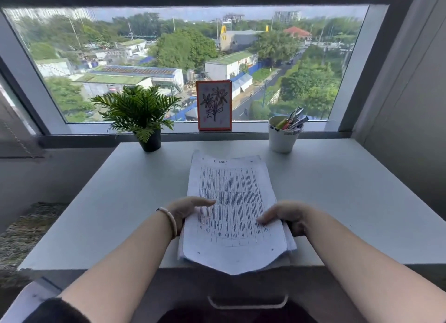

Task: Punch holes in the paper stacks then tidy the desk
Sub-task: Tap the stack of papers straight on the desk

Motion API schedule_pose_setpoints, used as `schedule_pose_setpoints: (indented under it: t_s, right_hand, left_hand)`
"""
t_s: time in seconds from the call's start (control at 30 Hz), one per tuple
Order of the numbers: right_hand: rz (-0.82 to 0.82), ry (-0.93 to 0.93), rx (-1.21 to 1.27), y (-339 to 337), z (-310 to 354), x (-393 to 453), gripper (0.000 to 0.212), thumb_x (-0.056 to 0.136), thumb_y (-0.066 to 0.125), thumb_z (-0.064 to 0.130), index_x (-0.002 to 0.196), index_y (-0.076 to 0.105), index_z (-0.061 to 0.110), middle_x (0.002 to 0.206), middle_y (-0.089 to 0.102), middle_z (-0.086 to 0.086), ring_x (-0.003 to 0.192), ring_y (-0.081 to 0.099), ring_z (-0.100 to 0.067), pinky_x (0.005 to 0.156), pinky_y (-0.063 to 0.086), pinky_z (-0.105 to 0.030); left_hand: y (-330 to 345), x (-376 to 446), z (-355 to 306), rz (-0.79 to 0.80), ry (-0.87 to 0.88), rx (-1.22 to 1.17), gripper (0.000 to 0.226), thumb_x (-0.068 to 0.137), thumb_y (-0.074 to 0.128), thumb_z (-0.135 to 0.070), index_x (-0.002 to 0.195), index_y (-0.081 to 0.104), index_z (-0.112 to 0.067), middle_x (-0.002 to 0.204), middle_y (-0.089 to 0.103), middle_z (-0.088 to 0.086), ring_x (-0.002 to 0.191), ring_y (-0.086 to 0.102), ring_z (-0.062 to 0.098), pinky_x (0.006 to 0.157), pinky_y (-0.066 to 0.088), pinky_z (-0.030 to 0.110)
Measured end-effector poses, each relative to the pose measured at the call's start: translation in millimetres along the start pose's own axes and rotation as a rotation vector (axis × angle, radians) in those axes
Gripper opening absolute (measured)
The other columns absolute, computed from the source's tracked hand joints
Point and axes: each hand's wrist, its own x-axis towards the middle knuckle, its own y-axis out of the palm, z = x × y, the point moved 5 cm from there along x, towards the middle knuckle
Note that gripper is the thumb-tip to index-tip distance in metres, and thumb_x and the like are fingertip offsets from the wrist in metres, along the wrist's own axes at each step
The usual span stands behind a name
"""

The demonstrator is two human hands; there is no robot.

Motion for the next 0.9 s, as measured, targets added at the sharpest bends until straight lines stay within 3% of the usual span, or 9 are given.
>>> schedule_pose_setpoints:
  t_s: [0.07,0.1,0.2,0.3,0.43,0.6,0.73,0.8,0.9]
  right_hand:
    - [-0.063,0.028,-0.039,-5.4,5.7,0.4,0.043,0.082,0.065,-0.004,0.123,0.056,-0.012,0.113,0.066,-0.024,0.103,0.064,-0.038,0.096,0.048,-0.054]
    - [-0.099,0.012,-0.038,-8.7,8.3,-1.1,0.040,0.082,0.065,-0.005,0.121,0.057,-0.012,0.110,0.067,-0.025,0.100,0.066,-0.039,0.094,0.049,-0.055]
    - [-0.210,-0.217,0.077,-17.5,28.4,-12.5,0.039,0.074,0.069,-0.015,0.112,0.061,-0.009,0.097,0.070,-0.025,0.084,0.070,-0.038,0.077,0.056,-0.057]
    - [-0.303,-0.505,0.189,-15.8,60.2,-30.9,0.049,0.065,0.074,-0.018,0.111,0.061,-0.005,0.102,0.069,-0.023,0.083,0.068,-0.034,0.076,0.058,-0.049]
    - [-0.457,-0.838,0.172,-3.7,81.8,-53.1,0.033,0.073,0.069,-0.014,0.087,0.065,0.016,0.090,0.070,-0.008,0.082,0.067,-0.025,0.078,0.058,-0.040]
    - [-0.501,-0.752,0.266,1.4,46.1,-36.4,0.025,0.074,0.075,-0.007,0.081,0.069,0.016,0.076,0.070,0.004,0.067,0.064,-0.013,0.063,0.057,-0.027]
    - [-0.584,-0.740,0.246,5.6,34.8,-31.3,0.019,0.074,0.078,0.002,0.080,0.070,0.018,0.074,0.070,0.008,0.064,0.064,-0.009,0.053,0.052,-0.017]
    - [-0.630,-0.772,0.192,3.6,36.4,-34.9,0.014,0.077,0.076,0.007,0.084,0.070,0.017,0.077,0.069,0.008,0.066,0.062,-0.009,0.051,0.048,-0.014]
    - [-0.635,-0.771,0.139,3.7,30.2,-32.7,0.012,0.079,0.075,0.010,0.084,0.068,0.018,0.077,0.069,0.008,0.069,0.062,-0.011,0.055,0.050,-0.017]
  left_hand:
    - [6.1,-0.2,-2.7,-0.024,0.004,0.054,0.029,0.082,0.067,-0.012,0.105,0.061,0.004,0.088,0.069,0.019,0.072,0.068,0.031,0.078,0.057,0.049]
    - [7.7,-2.7,-4.8,-0.052,0.036,0.034,0.023,0.085,0.065,-0.008,0.102,0.061,0.007,0.082,0.070,0.018,0.067,0.069,0.029,0.071,0.059,0.046]
    - [5.3,-14.4,-23.4,-0.130,0.268,-0.081,0.021,0.082,0.066,0.002,0.101,0.062,0.009,0.081,0.070,0.019,0.062,0.070,0.024,0.056,0.060,0.037]
    - [1.8,-28.0,-56.2,-0.225,0.516,-0.133,0.028,0.075,0.074,-0.001,0.101,0.065,0.003,0.089,0.073,0.015,0.074,0.072,0.025,0.062,0.060,0.037]
    - [7.4,-48.1,-79.0,-0.340,0.776,-0.115,0.024,0.069,0.080,-0.004,0.091,0.071,-0.008,0.092,0.074,0.009,0.083,0.071,0.024,0.073,0.058,0.037]
    - [11.0,-40.9,-51.5,-0.335,0.758,0.002,0.023,0.067,0.082,-0.003,0.081,0.074,-0.019,0.081,0.075,-0.006,0.075,0.070,0.009,0.070,0.058,0.026]
    - [13.8,-29.0,-26.9,-0.485,0.692,0.061,0.015,0.066,0.086,-0.020,0.066,0.071,-0.022,0.077,0.071,0.001,0.072,0.063,0.018,0.076,0.057,0.043]
    - [12.1,-29.3,-28.9,-0.569,0.732,0.099,0.018,0.067,0.085,-0.024,0.064,0.068,-0.024,0.077,0.069,0.002,0.071,0.061,0.019,0.075,0.056,0.042]
    - [8.9,-24.0,-29.8,-0.563,0.737,0.108,0.017,0.068,0.085,-0.022,0.067,0.069,-0.027,0.075,0.071,-0.008,0.073,0.064,0.013,0.074,0.056,0.035]
